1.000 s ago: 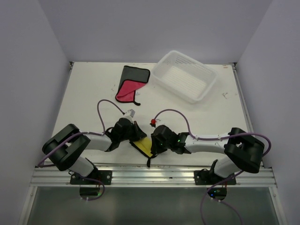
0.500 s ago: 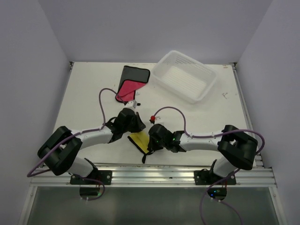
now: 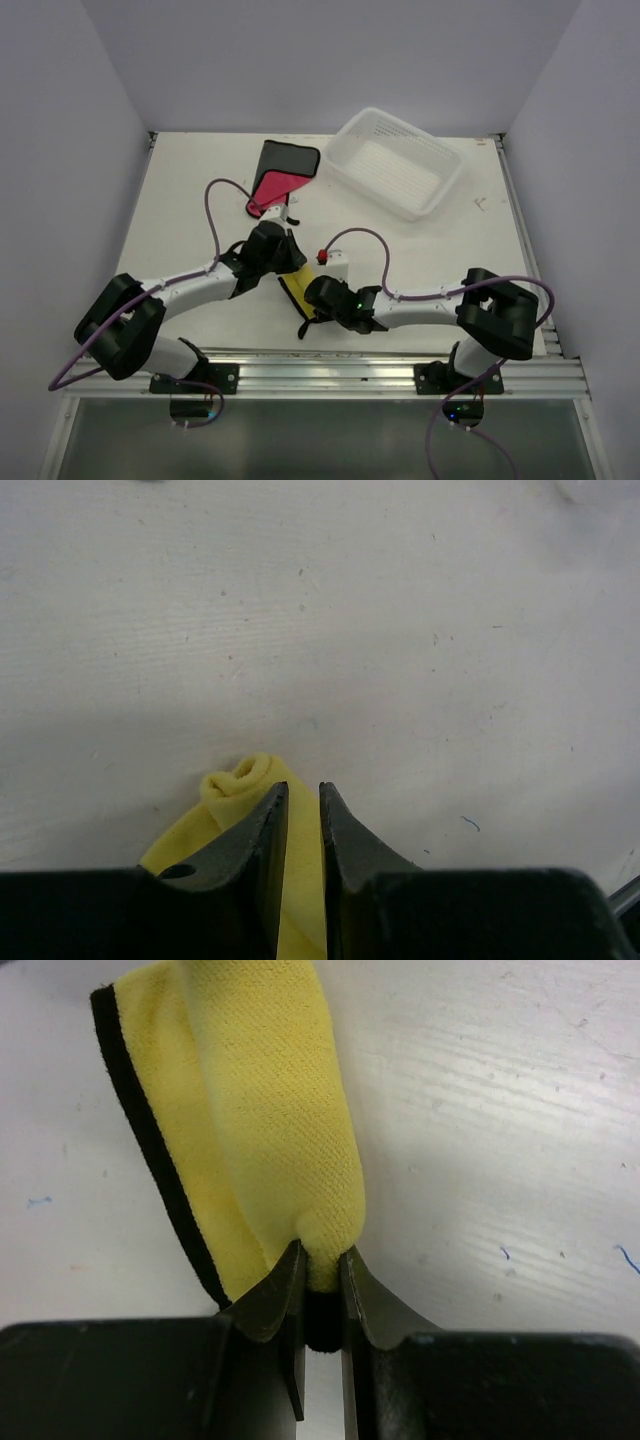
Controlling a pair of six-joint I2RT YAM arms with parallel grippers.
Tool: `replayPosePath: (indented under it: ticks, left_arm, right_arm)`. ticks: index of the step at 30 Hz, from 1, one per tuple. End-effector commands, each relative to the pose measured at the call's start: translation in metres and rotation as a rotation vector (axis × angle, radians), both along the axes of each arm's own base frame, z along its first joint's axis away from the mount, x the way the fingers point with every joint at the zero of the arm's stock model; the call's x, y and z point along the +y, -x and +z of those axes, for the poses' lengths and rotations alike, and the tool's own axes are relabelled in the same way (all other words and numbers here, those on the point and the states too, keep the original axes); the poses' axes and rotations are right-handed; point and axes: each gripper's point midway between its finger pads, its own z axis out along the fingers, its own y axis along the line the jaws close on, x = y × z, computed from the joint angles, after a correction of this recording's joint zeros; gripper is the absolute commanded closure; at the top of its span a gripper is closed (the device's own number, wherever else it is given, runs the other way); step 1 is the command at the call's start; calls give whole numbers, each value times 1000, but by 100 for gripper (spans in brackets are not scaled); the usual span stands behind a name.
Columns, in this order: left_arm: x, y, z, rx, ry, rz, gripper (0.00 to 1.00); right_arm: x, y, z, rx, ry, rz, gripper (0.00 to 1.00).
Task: Roll the towels
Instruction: Roll the towel
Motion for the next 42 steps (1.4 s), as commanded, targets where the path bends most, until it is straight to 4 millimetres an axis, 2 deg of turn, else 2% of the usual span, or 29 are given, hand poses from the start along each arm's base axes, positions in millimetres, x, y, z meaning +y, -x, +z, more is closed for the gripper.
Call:
replayPosePath:
  ticks: [1,2,3,5,6,9,12,16,20,24,26,28,29,31,36,42]
  left_arm:
    - [-1,4,-4,29,24,1,78]
    - [0,6,-4,39,39,13,78]
    - [5,14,-13,57,33,19,78]
    - [10,23,-11,56,68,34,79]
    - [17,32,-22,72,63,42,79]
    - [26,42,-27,81,64,61,79]
    - [27,40,-17,52,76,70,79]
    - [28,29,7,-7,81,91,79]
    - [32,18,22,-46,47,115,78]
    - [25,12,37,-77,58,90,78]
    - [22,13,35,-66,63,73,78]
    - [21,16,32,-50,64,66,78]
    - [21,18,29,-41,66,64,78]
    - [19,21,29,-36,83,56,78]
    - [19,27,23,-22,100,50,78]
    - [18,25,20,-20,88,44,78]
  right_arm:
    - [-19,4,8,-112,170,1,100]
    - [-16,6,12,-136,184,3,100]
    - [-16,7,12,-139,199,5,100]
    - [-22,9,10,-132,222,-12,100]
    - [-24,9,9,-131,227,-16,100]
    - [-26,10,6,-131,243,-10,100]
    - [-24,10,9,-149,266,-2,100]
    - [-22,16,17,-218,340,21,100]
    - [-9,28,24,-297,411,80,100]
    - [4,35,28,-356,461,128,100]
    - [11,39,29,-384,498,150,100]
    - [9,42,28,-404,559,166,100]
    - [16,44,33,-431,561,165,100]
    - [12,46,27,-451,638,178,100]
    - [25,53,29,-500,710,222,100]
    - [30,54,17,-521,796,247,100]
